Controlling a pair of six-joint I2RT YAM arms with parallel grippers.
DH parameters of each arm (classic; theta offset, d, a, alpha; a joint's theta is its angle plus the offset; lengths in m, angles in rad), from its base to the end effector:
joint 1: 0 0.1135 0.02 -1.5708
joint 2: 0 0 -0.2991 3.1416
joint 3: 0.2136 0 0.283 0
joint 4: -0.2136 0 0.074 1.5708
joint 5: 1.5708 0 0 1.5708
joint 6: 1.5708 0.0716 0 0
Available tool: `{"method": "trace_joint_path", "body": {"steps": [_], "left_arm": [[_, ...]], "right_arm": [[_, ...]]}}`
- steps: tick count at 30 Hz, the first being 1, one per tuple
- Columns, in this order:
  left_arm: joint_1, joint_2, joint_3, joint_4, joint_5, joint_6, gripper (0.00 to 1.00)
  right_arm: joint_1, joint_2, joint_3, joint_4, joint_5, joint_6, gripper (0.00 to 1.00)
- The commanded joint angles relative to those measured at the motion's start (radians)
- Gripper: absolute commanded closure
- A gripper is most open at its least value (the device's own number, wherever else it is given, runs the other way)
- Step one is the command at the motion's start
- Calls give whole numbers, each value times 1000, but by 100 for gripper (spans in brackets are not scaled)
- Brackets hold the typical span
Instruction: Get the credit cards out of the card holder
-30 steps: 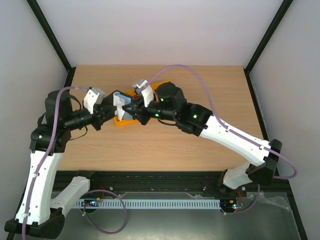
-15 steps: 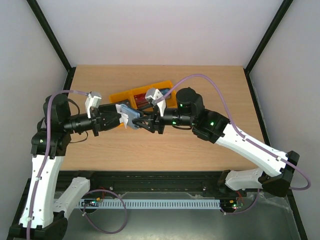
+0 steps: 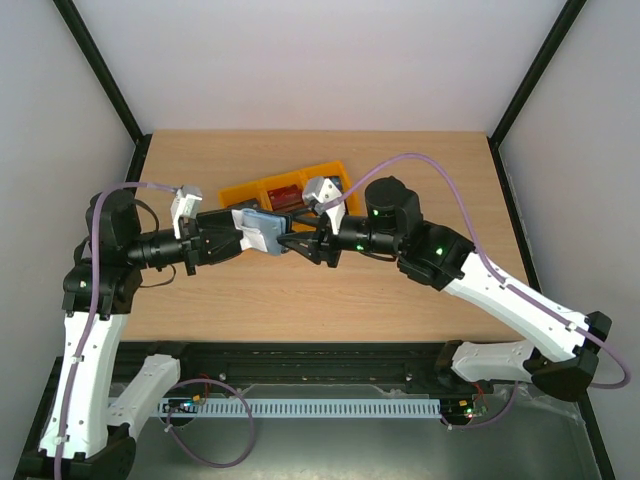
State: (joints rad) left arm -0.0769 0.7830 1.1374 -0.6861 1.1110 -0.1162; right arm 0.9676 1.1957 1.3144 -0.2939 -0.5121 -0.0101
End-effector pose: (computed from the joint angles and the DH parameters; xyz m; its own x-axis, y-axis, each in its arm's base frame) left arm 0.1412 -0.0752 0.4423 -0.4244 -0.0189 -0.9053 0.8353 0.3777 -0.3995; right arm 0.1483 0.2771 0.4603 -0.0889 -0.1445 -0.9855 -0.9925 0.0957 0.0755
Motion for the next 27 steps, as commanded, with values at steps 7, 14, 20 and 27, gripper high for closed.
{"method": "trace_joint_path", "body": {"steps": [7,14,20,27], "left_arm": [[10,-8,0,9,32,12,98],[9,-5,-6,23,20,-4,98],[9,-12,-23,29,12,-11,98],[9,-20,-61,63,-13,-53,98]], "right_arm": [[-6,-41,0,-46,64,-43,49],[-6,21,18,33,-39,16,50],[-6,47,1,115,-77,71,53],[2,99,-13,228,-132,169,56]]}}
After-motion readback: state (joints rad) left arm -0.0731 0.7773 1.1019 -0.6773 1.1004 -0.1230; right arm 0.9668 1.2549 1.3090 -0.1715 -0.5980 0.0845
